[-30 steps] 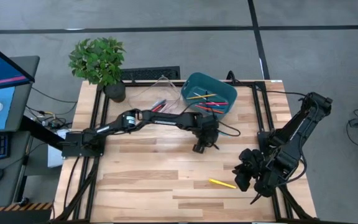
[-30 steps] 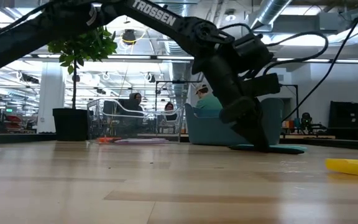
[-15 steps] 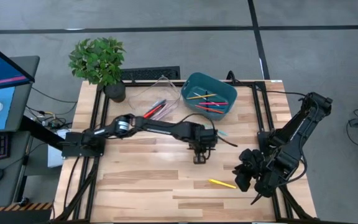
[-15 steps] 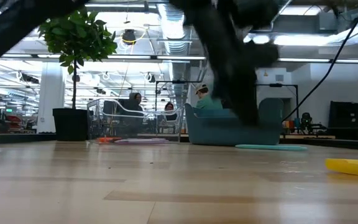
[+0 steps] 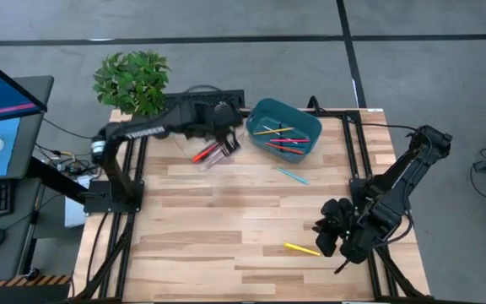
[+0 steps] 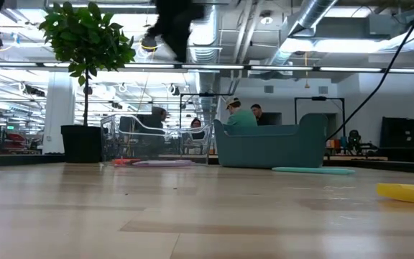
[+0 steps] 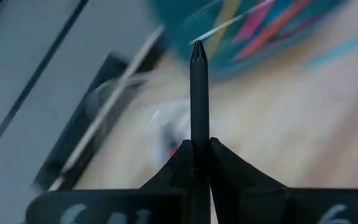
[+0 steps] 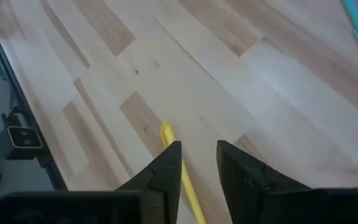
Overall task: Sort pens & pencils
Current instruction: Put the black pen into the transparent bin, then put the yellow pen into the transparent bin
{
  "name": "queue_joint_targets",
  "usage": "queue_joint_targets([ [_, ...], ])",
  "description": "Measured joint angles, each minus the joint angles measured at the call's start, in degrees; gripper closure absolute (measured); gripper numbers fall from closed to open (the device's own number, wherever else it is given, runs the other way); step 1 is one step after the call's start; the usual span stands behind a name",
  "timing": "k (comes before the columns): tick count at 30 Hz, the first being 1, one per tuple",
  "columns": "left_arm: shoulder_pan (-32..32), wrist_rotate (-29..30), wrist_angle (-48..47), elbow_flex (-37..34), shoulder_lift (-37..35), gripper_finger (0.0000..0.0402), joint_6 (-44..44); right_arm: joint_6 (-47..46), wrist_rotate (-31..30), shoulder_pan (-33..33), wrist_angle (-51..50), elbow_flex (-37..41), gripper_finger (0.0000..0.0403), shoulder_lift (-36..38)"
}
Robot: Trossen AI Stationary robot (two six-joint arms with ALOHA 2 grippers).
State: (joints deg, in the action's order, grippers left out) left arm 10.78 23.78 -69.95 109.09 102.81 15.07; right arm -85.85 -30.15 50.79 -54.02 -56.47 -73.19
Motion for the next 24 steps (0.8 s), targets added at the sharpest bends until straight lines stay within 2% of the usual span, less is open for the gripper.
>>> queue_joint_targets([
  [3, 7.7, -1.3, 4.4, -10.3, -4.5, 0.0387, -1.0, 2.0, 0.1, -1.5, 0.0, 0.0, 0.0280, 0.0],
  [7, 16.1, -8.6, 13.6, -23.3, -9.0, 0.0385, -2.5, 3.8, 0.1, -3.5, 0.1, 0.0, 0.0280, 0.0],
  [10, 18.7, -10.5, 20.6, -31.1, -9.3, 0.0375, -2.8, 4.9, 0.3, -4.8, 0.1, 0.0, 0.0280, 0.0],
  [13, 20.2, -12.1, 26.1, -36.3, -9.2, 0.0348, -3.6, 4.9, 0.3, -5.9, 0.1, 0.0, 0.0280, 0.0],
  [18, 21.7, -15.7, 27.7, -38.9, -8.9, 0.0263, -5.0, 5.0, 0.8, -7.3, 0.1, 0.0, 0.0277, 0.0],
  [21, 22.2, -19.6, 24.9, -37.0, -9.0, 0.0204, -5.8, 9.4, 4.2, -8.2, 0.1, 0.0, 0.0262, 0.0],
  [24, 22.1, -25.0, 21.3, -32.9, -9.2, 0.0157, -1.8, 16.1, 8.6, -9.0, 1.1, 0.0, 0.0239, -0.9],
])
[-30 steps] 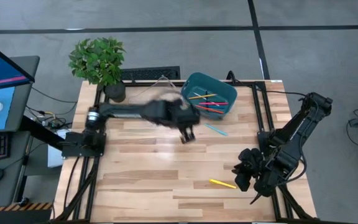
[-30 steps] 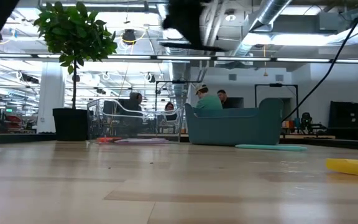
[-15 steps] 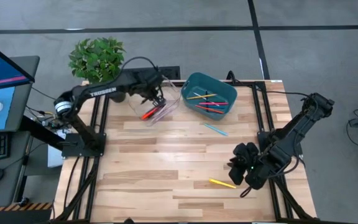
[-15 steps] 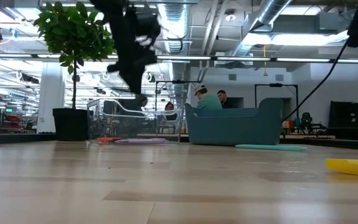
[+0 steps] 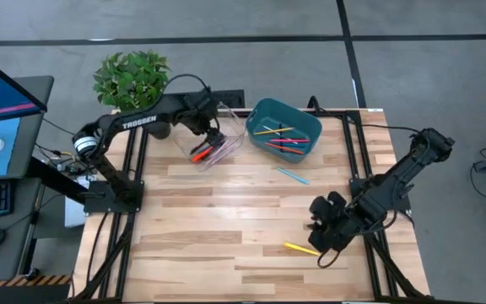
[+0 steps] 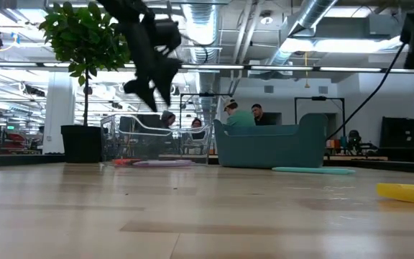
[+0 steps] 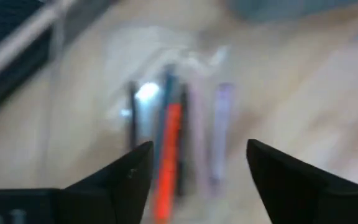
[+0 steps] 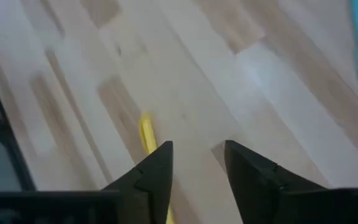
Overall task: Sort pens & pencils
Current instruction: Put the yellow pen into the transparent bin
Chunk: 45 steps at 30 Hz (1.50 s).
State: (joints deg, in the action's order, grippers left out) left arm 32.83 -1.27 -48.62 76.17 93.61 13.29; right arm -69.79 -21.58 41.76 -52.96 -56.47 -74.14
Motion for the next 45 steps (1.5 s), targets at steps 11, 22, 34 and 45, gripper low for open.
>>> queue_joint_targets([
  [11, -21.1, -5.6, -1.7, 11.4, -9.7, 0.0171, 9.1, 16.5, 12.0, 1.0, 12.2, 0.0, 0.0216, -17.0],
  [22, -55.6, 26.8, -0.6, 11.9, -14.9, 0.0191, 29.7, 18.7, 22.5, 1.0, 12.3, -0.3, 0.0226, -28.2],
  [34, -77.4, 49.8, -0.5, 11.8, -6.9, 0.0192, 51.5, 17.7, 22.5, -3.3, 13.2, 0.4, 0.0382, -25.5],
  [45, -83.0, 68.5, -0.3, 11.8, -2.0, 0.0192, 62.1, 25.5, 4.0, -10.6, 34.3, 0.1, 0.0382, -2.6],
])
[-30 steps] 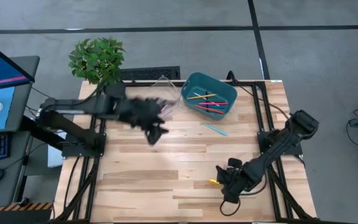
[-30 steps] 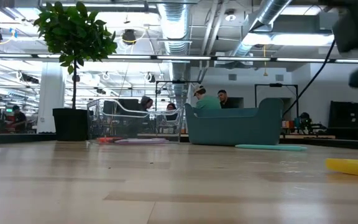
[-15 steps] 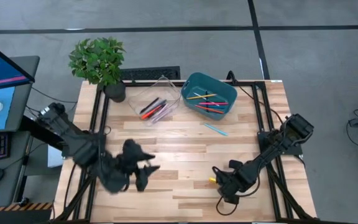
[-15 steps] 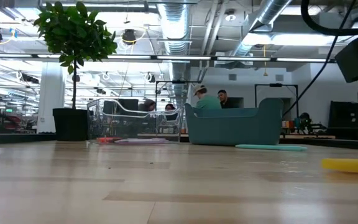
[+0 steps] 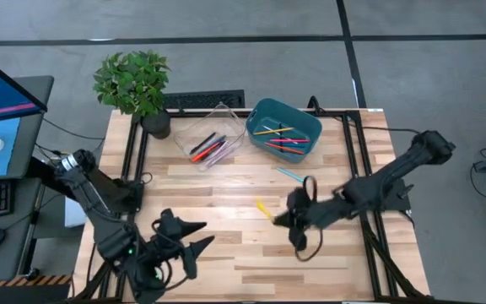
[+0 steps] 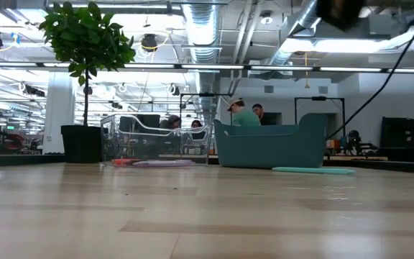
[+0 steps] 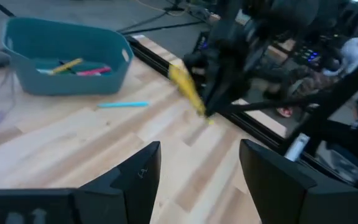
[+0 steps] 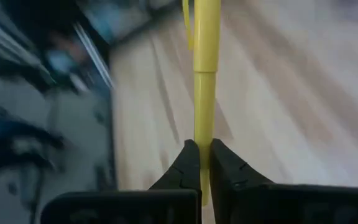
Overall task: Sort pens & pencils
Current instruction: Put the yellow pen into the transparent bin
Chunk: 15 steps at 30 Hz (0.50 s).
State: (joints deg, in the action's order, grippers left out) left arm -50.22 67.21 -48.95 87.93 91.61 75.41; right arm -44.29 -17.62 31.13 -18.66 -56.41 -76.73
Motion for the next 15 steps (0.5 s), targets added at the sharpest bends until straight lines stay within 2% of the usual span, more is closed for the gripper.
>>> queue_joint_targets([
  [3, 2.6, -0.1, 1.4, 0.0, 0.0, 0.0192, -3.6, 5.6, -0.9, -2.0, 7.6, 0.0, 0.0382, 3.4],
  [5, 4.6, -1.7, 5.4, -0.1, -0.2, 0.0192, -9.6, 8.9, -0.8, -2.9, 12.6, 0.0, 0.0382, 5.1],
  [11, 14.0, -20.0, 34.9, 0.0, -1.7, 0.0192, -42.8, 16.0, -0.6, -3.8, 20.9, 0.0, 0.0382, 8.0],
  [13, 17.1, -22.4, 39.0, 0.0, -1.7, 0.0192, -48.9, 17.1, -0.6, -3.9, 21.0, 0.0, 0.0382, 8.5],
  [15, 20.0, -24.3, 39.9, 0.0, -1.7, 0.0192, -51.1, 17.9, -0.6, -3.8, 21.9, 0.0, 0.0382, 8.6],
])
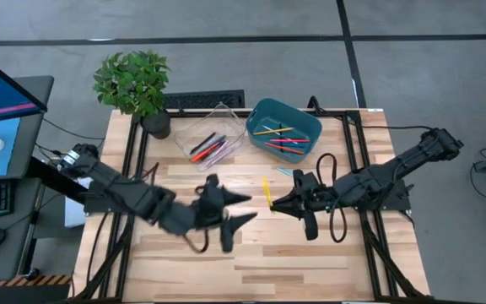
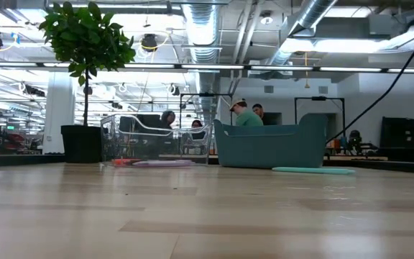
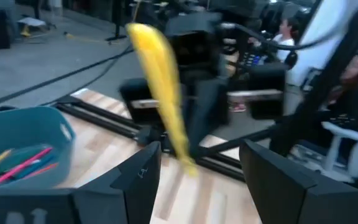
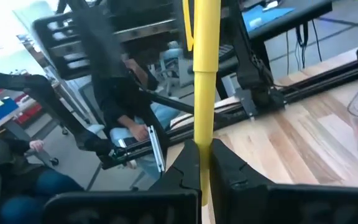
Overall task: Sort pens & pencils
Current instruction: Put the yellow pen into the transparent bin
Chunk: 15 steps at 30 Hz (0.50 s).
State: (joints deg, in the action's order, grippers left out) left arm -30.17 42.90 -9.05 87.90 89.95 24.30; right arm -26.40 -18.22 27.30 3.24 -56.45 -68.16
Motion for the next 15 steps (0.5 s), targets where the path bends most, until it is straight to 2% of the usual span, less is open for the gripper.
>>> queue_joint_targets([
  [4, 5.2, -6.5, -1.0, 0.0, 0.3, 0.0192, -0.2, 1.6, 0.1, 0.0, 1.8, 0.0, 0.0382, 0.0],
  [12, 12.2, -19.3, 6.6, 0.0, 2.0, 0.0194, -3.8, 3.1, 0.1, -0.2, 2.6, 0.0, 0.0382, -0.2],
  [15, 14.0, -25.1, 11.6, 0.1, 3.3, 0.0213, -4.5, 3.8, 0.1, -0.4, 2.8, 0.0, 0.0382, -0.2],
])
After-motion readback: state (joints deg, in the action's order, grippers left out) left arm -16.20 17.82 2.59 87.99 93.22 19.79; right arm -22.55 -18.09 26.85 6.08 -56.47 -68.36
